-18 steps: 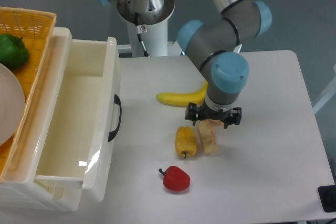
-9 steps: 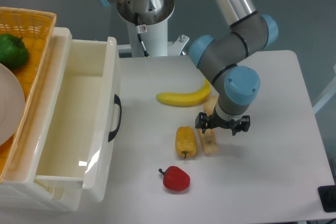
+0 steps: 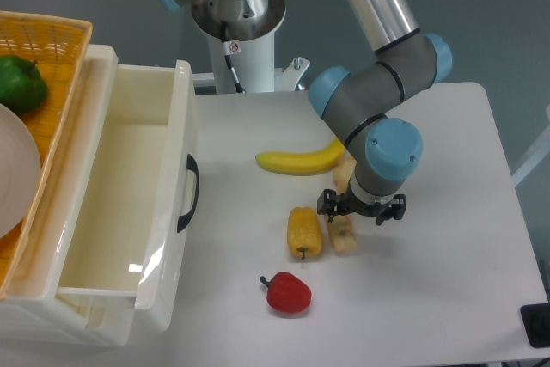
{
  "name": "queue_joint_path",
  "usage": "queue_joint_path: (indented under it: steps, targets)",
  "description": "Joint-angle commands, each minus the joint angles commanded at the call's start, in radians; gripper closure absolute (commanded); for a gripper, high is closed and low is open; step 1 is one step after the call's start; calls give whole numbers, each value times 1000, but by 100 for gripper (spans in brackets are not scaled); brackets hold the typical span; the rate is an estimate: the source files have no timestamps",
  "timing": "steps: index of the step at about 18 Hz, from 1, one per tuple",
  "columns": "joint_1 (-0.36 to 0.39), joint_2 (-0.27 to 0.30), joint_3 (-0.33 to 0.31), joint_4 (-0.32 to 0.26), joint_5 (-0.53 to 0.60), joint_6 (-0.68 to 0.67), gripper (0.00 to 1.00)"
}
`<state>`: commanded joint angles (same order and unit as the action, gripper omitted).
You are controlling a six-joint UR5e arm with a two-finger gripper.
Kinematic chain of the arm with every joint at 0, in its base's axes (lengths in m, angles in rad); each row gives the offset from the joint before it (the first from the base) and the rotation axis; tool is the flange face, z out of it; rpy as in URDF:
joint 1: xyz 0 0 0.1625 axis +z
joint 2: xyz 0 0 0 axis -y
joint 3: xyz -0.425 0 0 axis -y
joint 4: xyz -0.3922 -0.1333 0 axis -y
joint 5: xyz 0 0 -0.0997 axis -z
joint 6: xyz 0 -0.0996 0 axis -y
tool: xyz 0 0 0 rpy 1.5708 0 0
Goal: Pick up the square bread
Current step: 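Lower the open gripper down around the square bread slice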
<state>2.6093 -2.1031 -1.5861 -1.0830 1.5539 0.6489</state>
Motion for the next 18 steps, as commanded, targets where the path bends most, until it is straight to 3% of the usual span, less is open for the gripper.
queue_joint_path:
  steps: [18]
  targets:
    - [-26, -15, 2, 2, 0, -34, 0]
